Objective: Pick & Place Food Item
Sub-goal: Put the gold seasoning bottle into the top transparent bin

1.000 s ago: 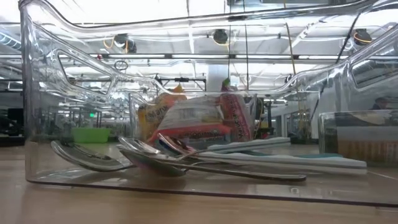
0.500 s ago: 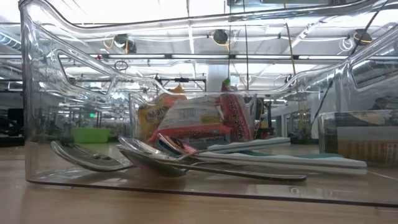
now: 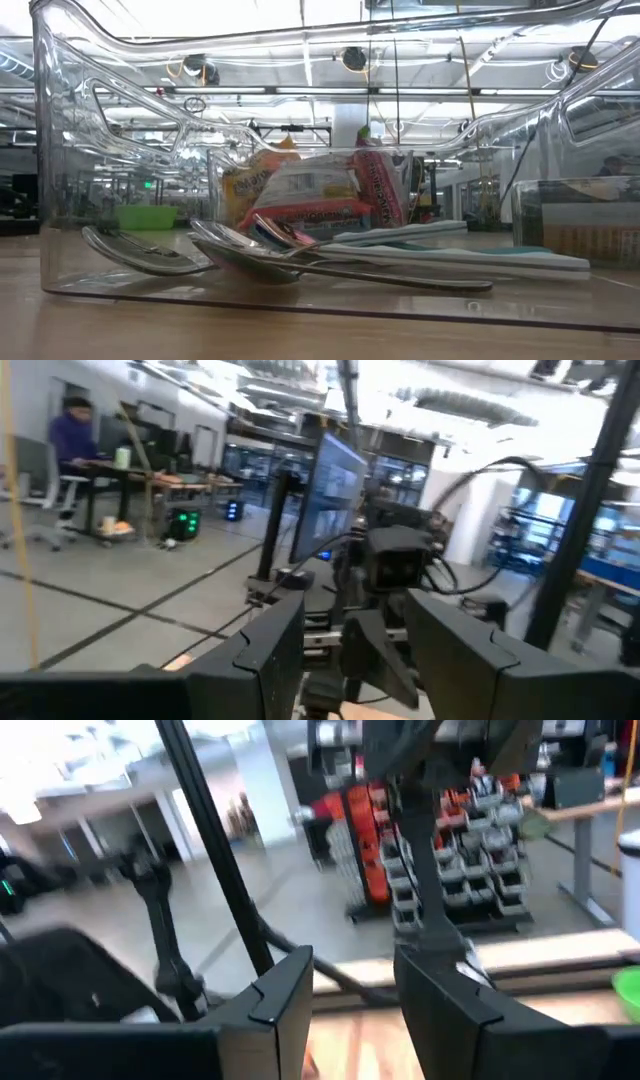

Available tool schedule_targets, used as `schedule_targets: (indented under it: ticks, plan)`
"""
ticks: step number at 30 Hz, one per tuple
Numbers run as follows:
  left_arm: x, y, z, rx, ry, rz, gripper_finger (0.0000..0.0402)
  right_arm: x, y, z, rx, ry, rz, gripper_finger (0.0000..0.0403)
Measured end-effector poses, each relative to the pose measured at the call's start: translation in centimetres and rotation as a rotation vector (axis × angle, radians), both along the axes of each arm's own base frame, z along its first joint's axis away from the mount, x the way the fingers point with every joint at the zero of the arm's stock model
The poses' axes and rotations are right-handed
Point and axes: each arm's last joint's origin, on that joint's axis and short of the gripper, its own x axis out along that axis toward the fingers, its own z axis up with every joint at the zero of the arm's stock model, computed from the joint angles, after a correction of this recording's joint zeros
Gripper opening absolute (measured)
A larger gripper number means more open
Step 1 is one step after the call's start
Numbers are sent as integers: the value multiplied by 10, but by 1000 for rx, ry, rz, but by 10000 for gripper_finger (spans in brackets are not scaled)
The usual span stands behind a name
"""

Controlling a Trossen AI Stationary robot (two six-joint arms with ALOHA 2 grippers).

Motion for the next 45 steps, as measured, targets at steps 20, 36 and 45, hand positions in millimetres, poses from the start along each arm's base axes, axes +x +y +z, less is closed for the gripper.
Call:
schedule_targets:
  ticks: [20,36,45]
  plan:
    - [5,2,-6,72,59,-16,179,-1,-23,13,-77,-221,-95,130]
    - [3,7,-2,79,24,167,179,7,-23,-68,-94,10,-84,130]
    - [3,7,-4,36,36,158,179,-9,-22,-119,102,-234,-112,130]
